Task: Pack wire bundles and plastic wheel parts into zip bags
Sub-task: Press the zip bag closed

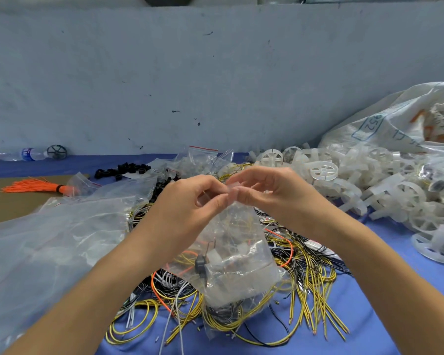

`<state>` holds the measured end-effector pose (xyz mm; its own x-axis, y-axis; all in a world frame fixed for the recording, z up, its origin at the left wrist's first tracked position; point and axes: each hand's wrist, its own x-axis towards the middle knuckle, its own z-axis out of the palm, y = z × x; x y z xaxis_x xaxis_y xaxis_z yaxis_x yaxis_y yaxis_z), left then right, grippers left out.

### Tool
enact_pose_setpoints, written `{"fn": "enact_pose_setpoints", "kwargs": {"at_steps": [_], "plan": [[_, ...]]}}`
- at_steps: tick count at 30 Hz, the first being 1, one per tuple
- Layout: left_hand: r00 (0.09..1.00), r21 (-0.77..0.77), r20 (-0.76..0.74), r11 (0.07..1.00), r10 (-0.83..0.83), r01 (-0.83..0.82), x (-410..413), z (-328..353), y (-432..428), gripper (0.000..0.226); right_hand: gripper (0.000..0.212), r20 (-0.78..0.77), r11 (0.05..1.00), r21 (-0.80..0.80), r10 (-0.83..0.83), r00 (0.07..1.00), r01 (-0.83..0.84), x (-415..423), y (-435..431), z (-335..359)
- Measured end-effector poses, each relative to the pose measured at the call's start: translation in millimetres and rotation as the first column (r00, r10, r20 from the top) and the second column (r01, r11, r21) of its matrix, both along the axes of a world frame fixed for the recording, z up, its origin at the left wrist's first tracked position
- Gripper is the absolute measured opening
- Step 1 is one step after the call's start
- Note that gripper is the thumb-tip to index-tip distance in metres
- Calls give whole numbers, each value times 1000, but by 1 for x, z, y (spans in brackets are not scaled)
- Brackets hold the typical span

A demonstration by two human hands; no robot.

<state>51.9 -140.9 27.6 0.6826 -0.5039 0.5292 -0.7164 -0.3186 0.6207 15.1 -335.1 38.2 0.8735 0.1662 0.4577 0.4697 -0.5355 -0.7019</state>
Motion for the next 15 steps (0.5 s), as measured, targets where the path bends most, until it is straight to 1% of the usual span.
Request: {"fn": "enact_pose_setpoints", "kwargs": {"at_steps": [1,3,5,7,10,12,15], "plan": [[1000,-10,-6,1000,4,-4,0,-1,-1,13,16,4,1000,-18,-11,1000,11,0,2,-1],[999,-24,-24,999,21,-22,-1,-3,-2,13,11,41,998,-45,-49,998,50,0,6,-3],[998,-10,-7,998,63,-63,0,-5,-2,18,6,71,996,-28,-77,994,79,0,8,-4],[997,3,-20,997,75,-75,0,-5,-2,21,7,89,996,-18,-90,992,92,2,8,-5],[998,36,-48,999,38,-37,1,-2,1,11,8,100,995,-4,-96,990,97,5,5,-8],[999,55,-8,998,34,-33,1,1,3,5,8,106,995,0,-94,990,95,7,2,-10],[993,82,98,994,62,-70,0,2,5,11,8,90,996,34,-89,992,86,10,0,-13]]}}
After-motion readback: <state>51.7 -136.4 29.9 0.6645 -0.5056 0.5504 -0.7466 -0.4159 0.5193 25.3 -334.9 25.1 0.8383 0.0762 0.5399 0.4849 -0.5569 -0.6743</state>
